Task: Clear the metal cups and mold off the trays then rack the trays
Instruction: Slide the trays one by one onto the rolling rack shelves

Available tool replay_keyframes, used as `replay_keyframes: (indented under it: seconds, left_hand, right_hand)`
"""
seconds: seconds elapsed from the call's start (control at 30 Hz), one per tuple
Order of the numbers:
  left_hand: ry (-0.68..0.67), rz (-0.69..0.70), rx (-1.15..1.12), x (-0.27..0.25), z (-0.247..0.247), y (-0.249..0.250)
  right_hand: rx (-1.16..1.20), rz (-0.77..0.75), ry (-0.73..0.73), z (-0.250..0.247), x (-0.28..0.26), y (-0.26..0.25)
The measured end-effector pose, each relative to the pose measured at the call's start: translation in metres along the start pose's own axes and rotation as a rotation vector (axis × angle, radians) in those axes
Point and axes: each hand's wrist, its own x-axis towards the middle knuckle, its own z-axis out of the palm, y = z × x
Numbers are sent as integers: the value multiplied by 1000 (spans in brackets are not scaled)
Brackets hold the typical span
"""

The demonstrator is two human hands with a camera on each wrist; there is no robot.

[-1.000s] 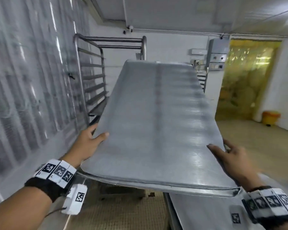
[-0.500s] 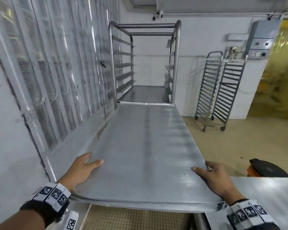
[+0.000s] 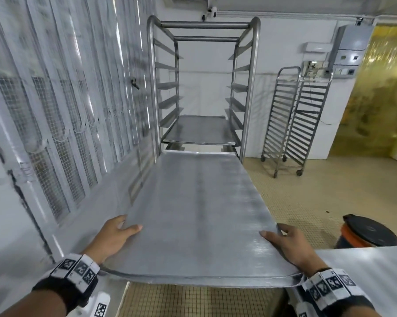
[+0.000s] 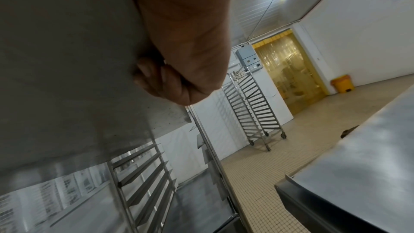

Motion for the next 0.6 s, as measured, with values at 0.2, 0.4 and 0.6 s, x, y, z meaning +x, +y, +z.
replay_keyframes:
  seconds: [0.2,0.4,0.6]
  left_hand:
    - [-34,17,-7,51,-10,-6]
    - [-76,0,28,92,-1,-27]
    - [-122,-20,101,130,5,-53]
  right_hand:
    - [13,27,4,21,25,-16]
    - [-70,65,32,32,62,2]
    - [-277,57,12,50,90,1]
